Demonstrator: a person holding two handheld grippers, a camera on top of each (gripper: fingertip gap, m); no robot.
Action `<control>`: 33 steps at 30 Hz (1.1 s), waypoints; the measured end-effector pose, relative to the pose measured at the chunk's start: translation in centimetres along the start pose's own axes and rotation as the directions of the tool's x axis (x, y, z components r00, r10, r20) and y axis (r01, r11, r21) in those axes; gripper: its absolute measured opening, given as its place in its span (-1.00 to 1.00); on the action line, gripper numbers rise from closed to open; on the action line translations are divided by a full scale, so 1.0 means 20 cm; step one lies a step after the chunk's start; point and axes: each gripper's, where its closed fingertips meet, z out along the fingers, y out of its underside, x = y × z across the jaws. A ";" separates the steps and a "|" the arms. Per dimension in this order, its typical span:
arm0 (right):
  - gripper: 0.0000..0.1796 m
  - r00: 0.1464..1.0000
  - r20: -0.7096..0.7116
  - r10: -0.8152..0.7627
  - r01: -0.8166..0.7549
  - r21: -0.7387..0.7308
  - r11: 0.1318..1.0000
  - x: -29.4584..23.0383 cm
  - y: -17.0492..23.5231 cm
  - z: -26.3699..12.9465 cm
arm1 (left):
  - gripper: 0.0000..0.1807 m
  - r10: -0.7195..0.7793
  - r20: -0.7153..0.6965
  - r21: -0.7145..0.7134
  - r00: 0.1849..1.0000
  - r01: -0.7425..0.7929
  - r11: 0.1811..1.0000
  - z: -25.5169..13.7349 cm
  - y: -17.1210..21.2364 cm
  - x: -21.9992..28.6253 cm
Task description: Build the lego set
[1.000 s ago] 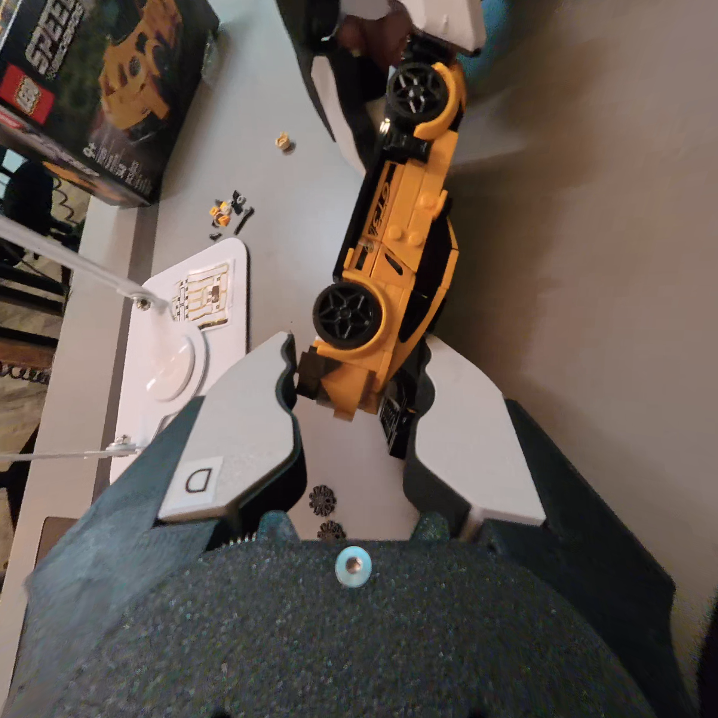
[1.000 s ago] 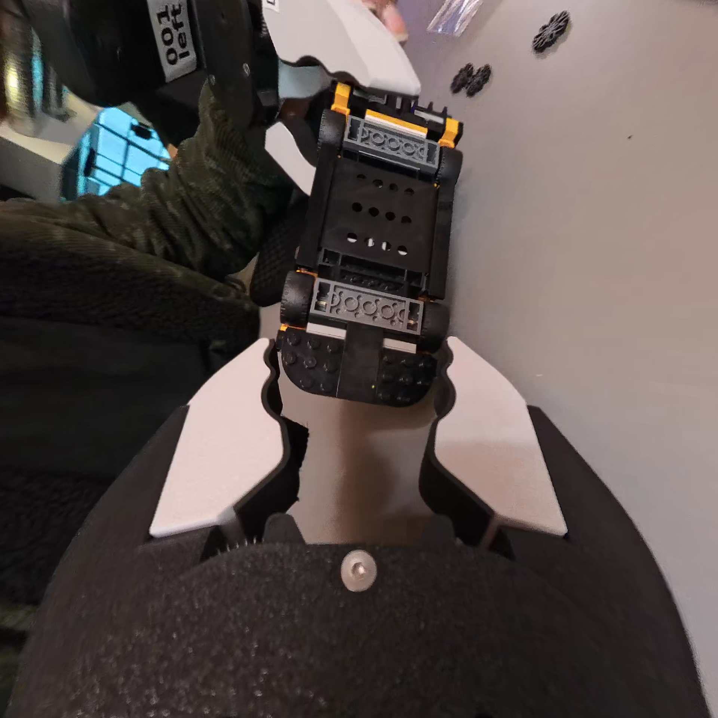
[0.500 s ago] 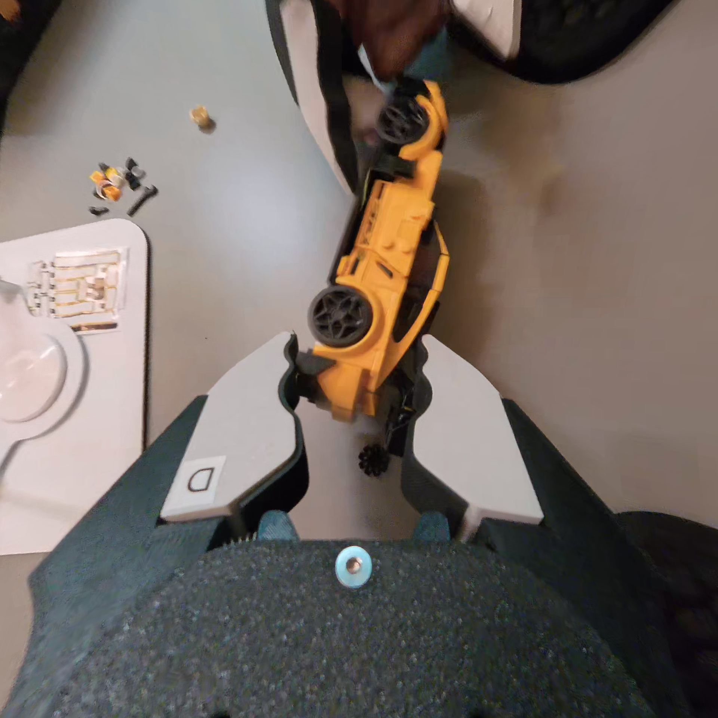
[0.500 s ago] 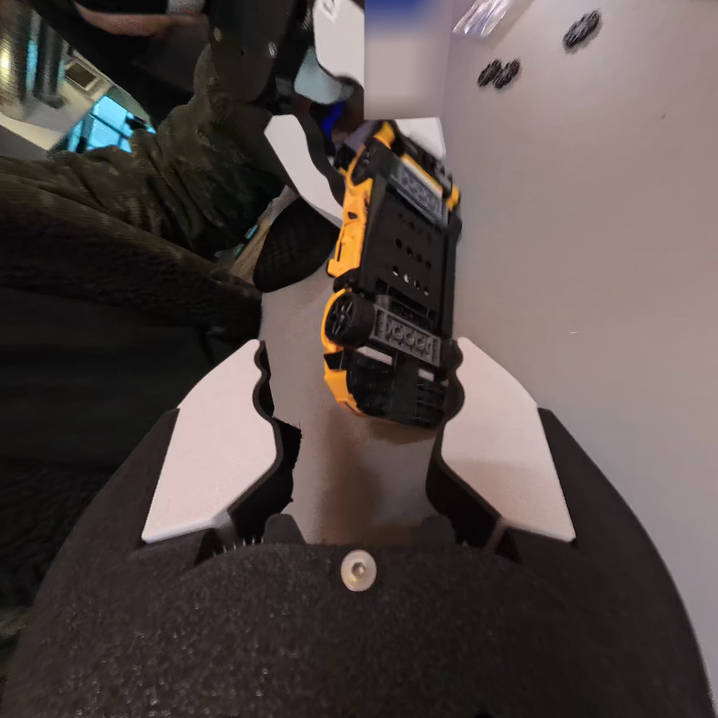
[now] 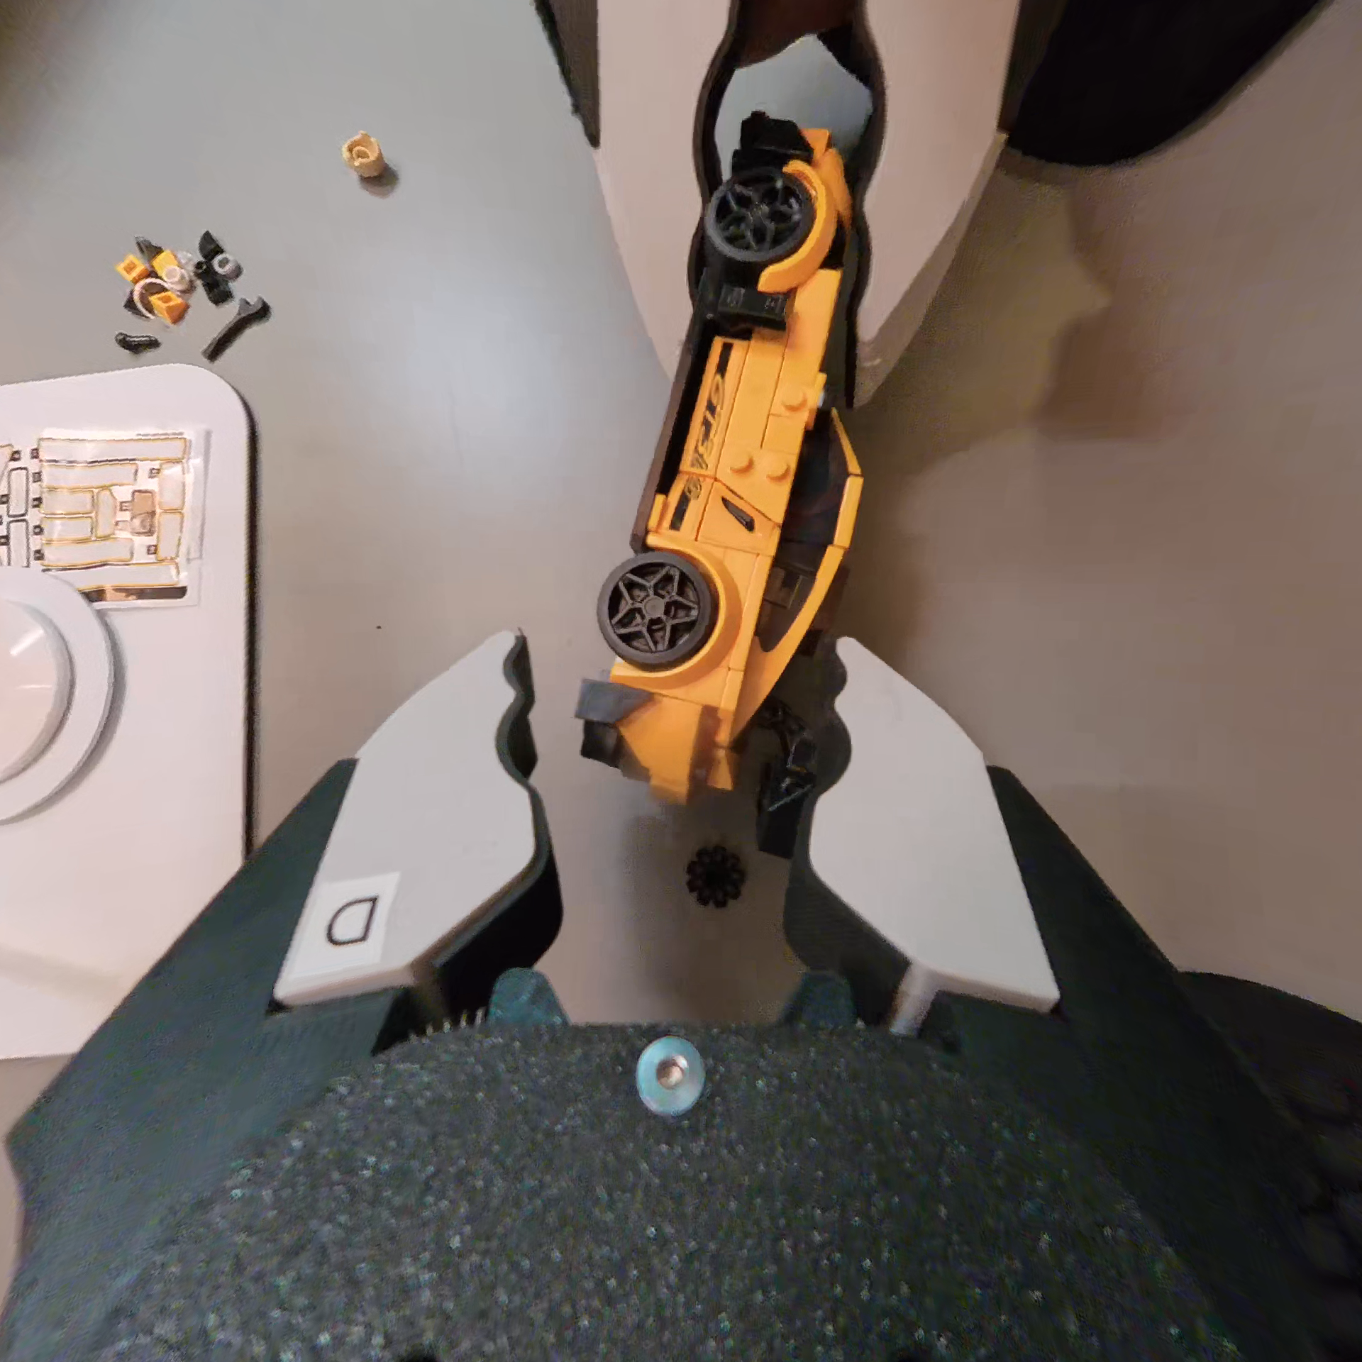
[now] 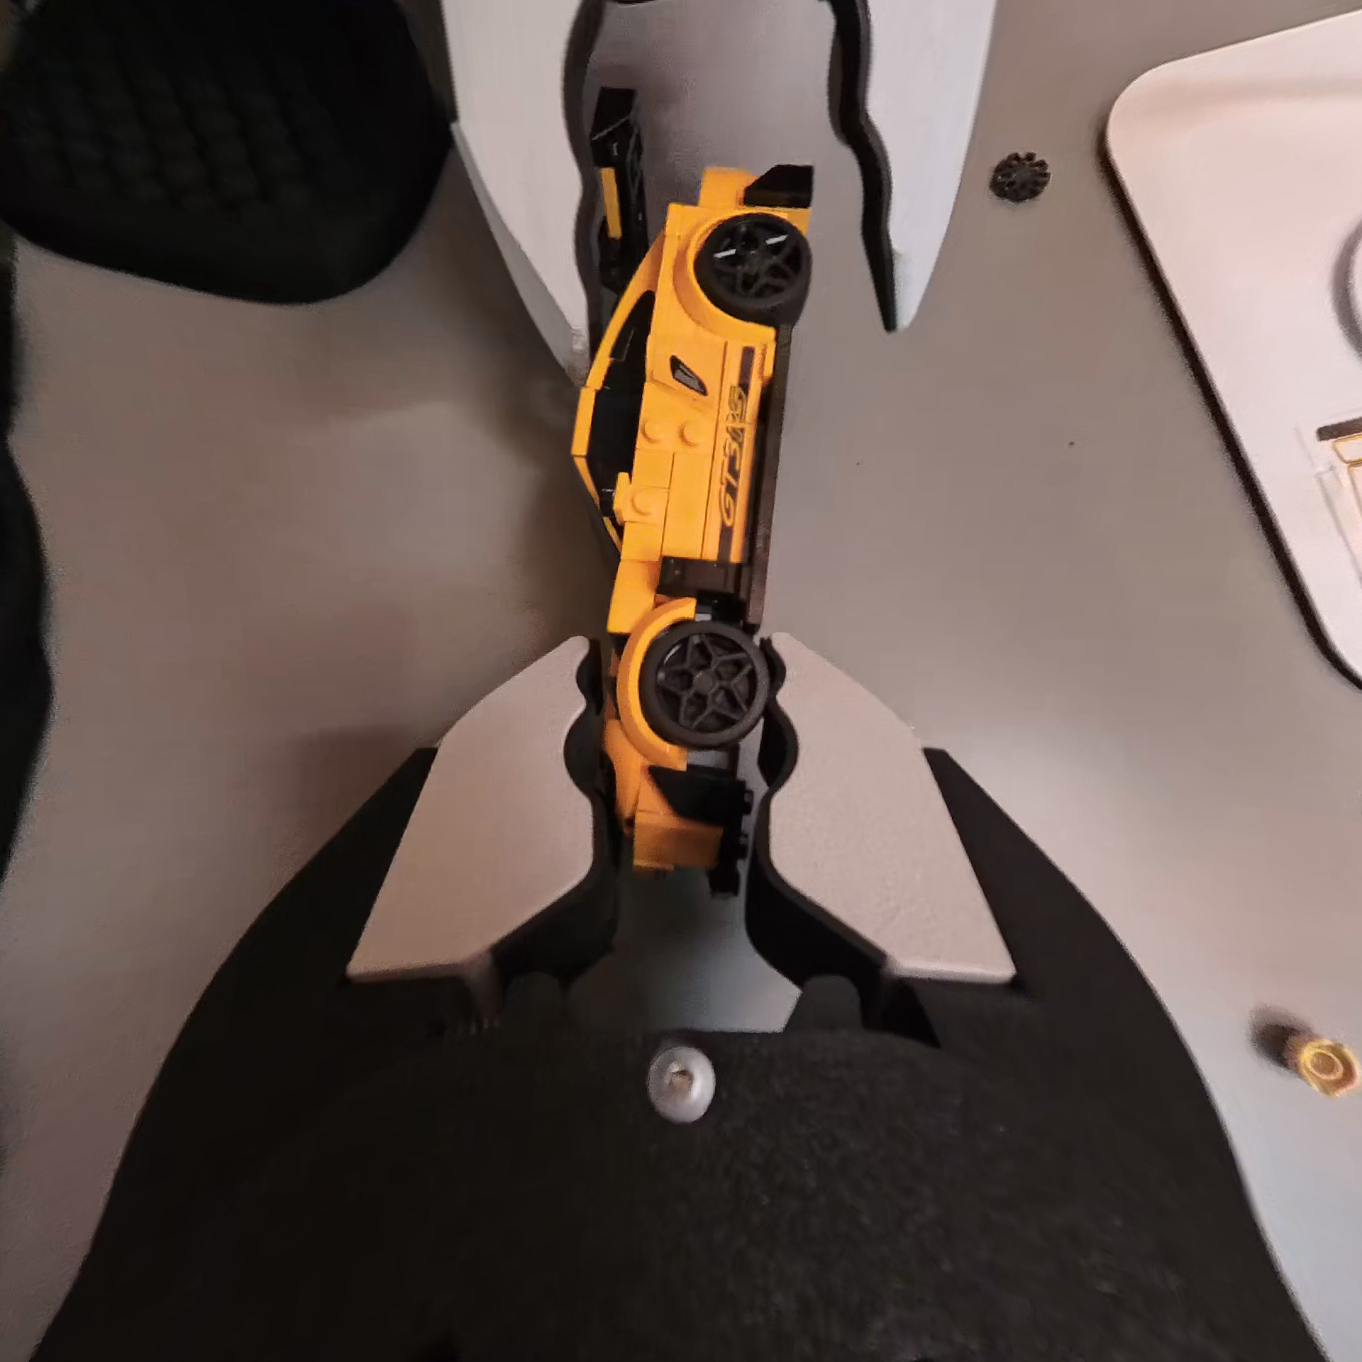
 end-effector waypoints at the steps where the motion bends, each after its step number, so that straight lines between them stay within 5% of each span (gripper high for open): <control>1: -0.59 0.999 0.036 0.021 -0.021 -0.004 1.000 0.01 0.00 -0.01 | -0.14 -0.006 -0.002 0.023 1.000 0.006 1.000 -0.02 -0.01 0.01; 7: -0.61 0.888 0.369 0.275 -0.274 -0.056 0.960 0.06 0.01 -0.06 | -0.12 0.037 0.077 0.155 0.996 -0.049 0.987 -0.19 -0.09 0.05; 13: -0.58 0.767 0.544 0.339 -0.321 -0.133 0.938 0.12 0.01 -0.05 | -0.04 -0.055 0.153 0.175 0.987 0.027 0.984 -0.12 0.05 -0.03; 33: -0.30 0.968 0.207 0.138 -0.111 -0.140 0.984 0.29 0.03 0.01 | -0.16 -0.272 0.128 0.197 0.954 0.244 0.949 0.03 0.14 -0.16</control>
